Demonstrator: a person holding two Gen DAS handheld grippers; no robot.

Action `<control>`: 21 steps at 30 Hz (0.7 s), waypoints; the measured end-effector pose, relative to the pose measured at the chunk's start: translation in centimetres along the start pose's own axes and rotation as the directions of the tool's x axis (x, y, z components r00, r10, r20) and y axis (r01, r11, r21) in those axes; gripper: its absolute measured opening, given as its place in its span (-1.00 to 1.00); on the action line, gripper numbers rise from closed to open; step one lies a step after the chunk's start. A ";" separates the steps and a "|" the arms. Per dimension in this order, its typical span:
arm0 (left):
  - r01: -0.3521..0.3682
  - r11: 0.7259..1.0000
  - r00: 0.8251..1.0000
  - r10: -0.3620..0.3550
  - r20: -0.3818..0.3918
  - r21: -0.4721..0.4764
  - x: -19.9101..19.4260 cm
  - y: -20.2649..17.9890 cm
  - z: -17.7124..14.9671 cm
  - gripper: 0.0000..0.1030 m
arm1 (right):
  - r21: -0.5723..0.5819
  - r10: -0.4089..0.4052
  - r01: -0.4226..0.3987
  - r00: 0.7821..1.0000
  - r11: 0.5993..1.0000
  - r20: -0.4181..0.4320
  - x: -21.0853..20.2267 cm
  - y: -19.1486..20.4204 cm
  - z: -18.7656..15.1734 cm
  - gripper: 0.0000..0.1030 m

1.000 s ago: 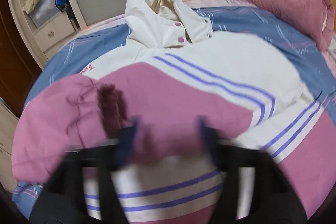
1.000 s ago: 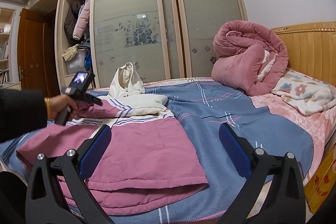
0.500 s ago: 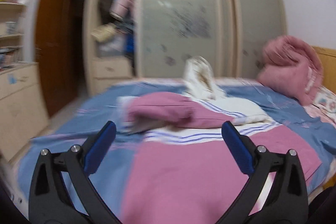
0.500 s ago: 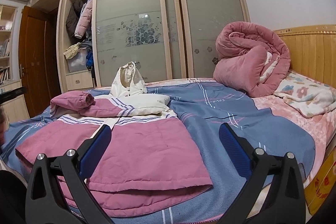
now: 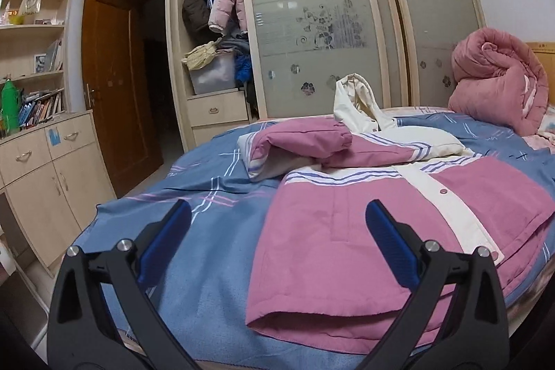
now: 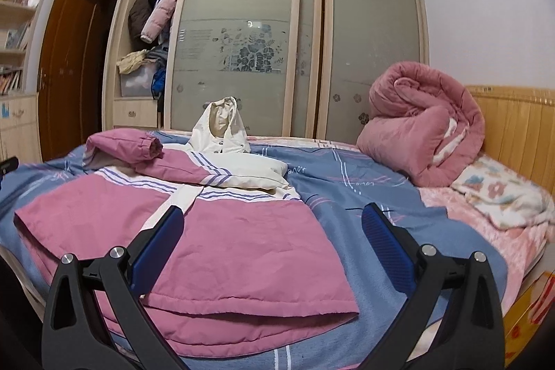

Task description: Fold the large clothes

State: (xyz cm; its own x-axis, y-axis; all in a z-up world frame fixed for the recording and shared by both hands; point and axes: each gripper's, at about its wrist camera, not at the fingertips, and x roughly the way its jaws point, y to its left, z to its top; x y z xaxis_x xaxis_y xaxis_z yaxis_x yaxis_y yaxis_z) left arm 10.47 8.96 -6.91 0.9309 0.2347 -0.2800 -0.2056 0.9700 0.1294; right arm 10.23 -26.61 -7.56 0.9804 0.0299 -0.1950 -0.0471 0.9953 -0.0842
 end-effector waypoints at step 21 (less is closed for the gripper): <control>0.019 1.000 1.000 -0.019 -0.024 -0.021 0.4 -0.2 -0.2 0.96 | -0.019 -0.016 0.015 1.000 1.000 -0.008 0.4 0.5 -0.1 0.97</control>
State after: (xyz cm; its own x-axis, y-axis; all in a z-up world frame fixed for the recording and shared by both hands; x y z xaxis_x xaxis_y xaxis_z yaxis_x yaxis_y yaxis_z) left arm 10.77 8.89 -7.24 0.9273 0.2172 -0.3050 -0.1942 0.9754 0.1042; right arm 10.55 -26.07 -7.75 0.9794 0.0138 -0.2013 -0.0356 0.9938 -0.1053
